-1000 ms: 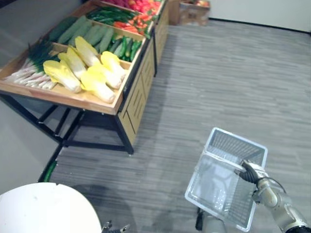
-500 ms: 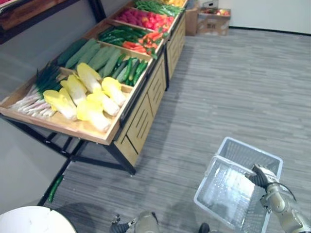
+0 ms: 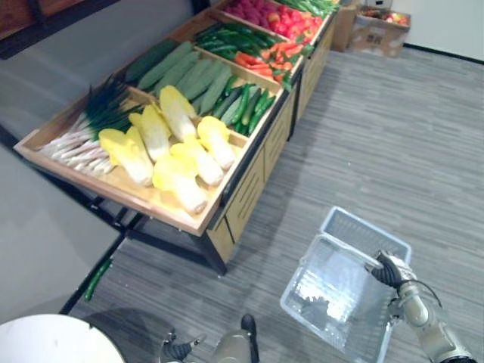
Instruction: Pick vegetable in the basket
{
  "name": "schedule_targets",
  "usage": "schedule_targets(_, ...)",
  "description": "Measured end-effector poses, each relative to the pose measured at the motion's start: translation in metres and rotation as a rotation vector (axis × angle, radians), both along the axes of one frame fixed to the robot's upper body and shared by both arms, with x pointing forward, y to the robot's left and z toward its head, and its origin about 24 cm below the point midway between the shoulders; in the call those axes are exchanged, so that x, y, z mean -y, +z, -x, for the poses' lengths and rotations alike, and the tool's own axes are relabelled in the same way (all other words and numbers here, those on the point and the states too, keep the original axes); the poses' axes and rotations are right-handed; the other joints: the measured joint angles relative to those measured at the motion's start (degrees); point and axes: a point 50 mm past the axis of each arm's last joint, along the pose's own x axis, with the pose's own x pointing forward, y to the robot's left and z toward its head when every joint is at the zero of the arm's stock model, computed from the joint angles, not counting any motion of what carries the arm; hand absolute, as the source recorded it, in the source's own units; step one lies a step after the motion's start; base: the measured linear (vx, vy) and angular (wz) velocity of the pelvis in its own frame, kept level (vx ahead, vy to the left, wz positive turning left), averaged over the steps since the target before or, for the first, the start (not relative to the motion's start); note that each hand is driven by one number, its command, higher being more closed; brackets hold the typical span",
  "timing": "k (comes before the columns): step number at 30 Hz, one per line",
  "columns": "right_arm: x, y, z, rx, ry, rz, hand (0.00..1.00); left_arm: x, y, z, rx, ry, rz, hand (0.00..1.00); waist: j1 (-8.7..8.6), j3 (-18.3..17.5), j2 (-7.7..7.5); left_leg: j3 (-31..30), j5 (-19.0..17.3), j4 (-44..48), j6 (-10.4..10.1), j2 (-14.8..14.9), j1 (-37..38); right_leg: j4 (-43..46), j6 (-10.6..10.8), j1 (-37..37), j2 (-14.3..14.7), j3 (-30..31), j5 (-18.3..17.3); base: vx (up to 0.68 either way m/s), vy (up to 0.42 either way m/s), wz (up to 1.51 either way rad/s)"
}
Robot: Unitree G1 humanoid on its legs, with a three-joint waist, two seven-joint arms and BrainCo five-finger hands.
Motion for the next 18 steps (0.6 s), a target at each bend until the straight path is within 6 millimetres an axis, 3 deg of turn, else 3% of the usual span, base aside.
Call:
schedule_targets(1, -0.006, -0.002, 0.000, -0.005, 0.012, -0.011, 1.00, -0.004, 0.000, 0.004, -0.008, -0.001, -0.010, 0.00, -0.13, 0.08, -1.13, 0.78, -0.02, -1.02, 0.01, -0.66, 1.67, 8.29, 0.58, -3.78, -1.83, 2.07, 1.19, 0.15, 0.093, -0.26)
schedule_targets(3, -0.015, -0.008, 0.001, -0.017, 0.014, -0.037, 1.00, -0.015, 0.004, 0.005, -0.018, -0.016, -0.042, 0.00, -0.48, 0.35, -3.35, 0.23, -0.60, -2.70, 0.79, -1.88, 5.56, 22.59, -0.89, -10.69, -3.40, 7.77, 11.77, 0.19, 0.078, 0.11)
schedule_targets(4, -0.015, -0.008, 0.001, -0.022, 0.015, -0.035, 1.00, -0.018, 0.005, 0.003, -0.012, -0.027, -0.051, 0.00, -1.01, 0.63, -3.01, -1.25, -0.73, -3.38, 1.78, -1.73, 6.82, 26.78, -0.33, -12.78, -2.68, 9.29, 14.51, 0.25, 0.049, 0.55)
schedule_targets(6, -0.011, -0.010, 0.001, -0.032, -0.009, -0.032, 1.00, -0.025, 0.011, -0.007, 0.022, -0.040, -0.075, 0.00, -1.78, 0.49, -3.74, -5.17, -1.57, -3.40, 2.90, -1.07, 9.09, 31.65, -3.41, -15.76, -0.16, 7.04, 1.96, 0.35, 0.009, 0.78)
schedule_targets(8, -0.008, -0.010, 0.001, -0.036, -0.023, -0.031, 1.00, -0.025, 0.013, -0.011, 0.045, -0.035, -0.074, 0.00, -2.57, 0.56, -3.62, -7.74, -2.73, -2.78, 2.83, -1.14, 10.67, 24.78, -5.52, -16.01, 0.35, 2.65, -1.83, 0.30, -0.044, 0.83)
schedule_targets(11, -0.006, -0.010, 0.001, -0.037, -0.034, -0.030, 1.00, -0.024, 0.016, -0.018, 0.073, -0.034, -0.070, 0.00, -2.81, 0.78, -3.03, -12.43, -5.07, -0.60, 1.72, -1.21, 10.61, 3.56, -5.02, -16.35, 2.40, 3.47, -1.26, 0.28, -0.121, 0.86)
schedule_targets(13, -0.005, -0.010, 0.001, -0.036, -0.040, -0.029, 1.00, -0.024, 0.017, -0.022, 0.083, -0.036, -0.072, 0.00, -2.82, 0.79, -2.86, -16.75, -6.72, 0.64, -0.19, -1.14, 10.65, -10.38, -4.04, -16.54, 2.55, 7.87, -0.36, 0.37, -0.276, 1.16)
schedule_targets(16, -0.005, -0.010, 0.002, -0.043, -0.039, -0.029, 1.00, -0.031, 0.018, -0.018, 0.082, 0.001, -0.085, 0.00, -2.50, 0.17, -3.83, -23.40, -9.63, 1.00, -4.89, -0.25, 12.46, -14.43, -3.44, -15.57, 1.91, 9.69, 0.06, 0.39, -0.430, 1.23)
schedule_targets(17, -0.006, -0.011, 0.003, -0.048, -0.039, -0.030, 1.00, -0.033, 0.018, -0.015, 0.075, 0.007, -0.091, 0.00, -2.47, -0.44, -4.72, -24.46, -10.30, 0.94, -5.94, -0.17, 12.70, -14.89, -3.32, -14.88, 1.83, 9.28, 1.39, 0.35, -0.556, 1.19)
schedule_targets(18, -0.001, -0.012, 0.005, -0.055, -0.051, -0.021, 1.00, -0.030, 0.014, -0.009, 0.058, 0.039, -0.074, 0.00, -2.40, -0.88, -2.52, -26.61, -11.23, 0.89, -7.45, 2.24, 12.71, -13.12, -3.58, -14.35, 3.01, 7.03, 7.92, 0.35, -0.543, 0.85)
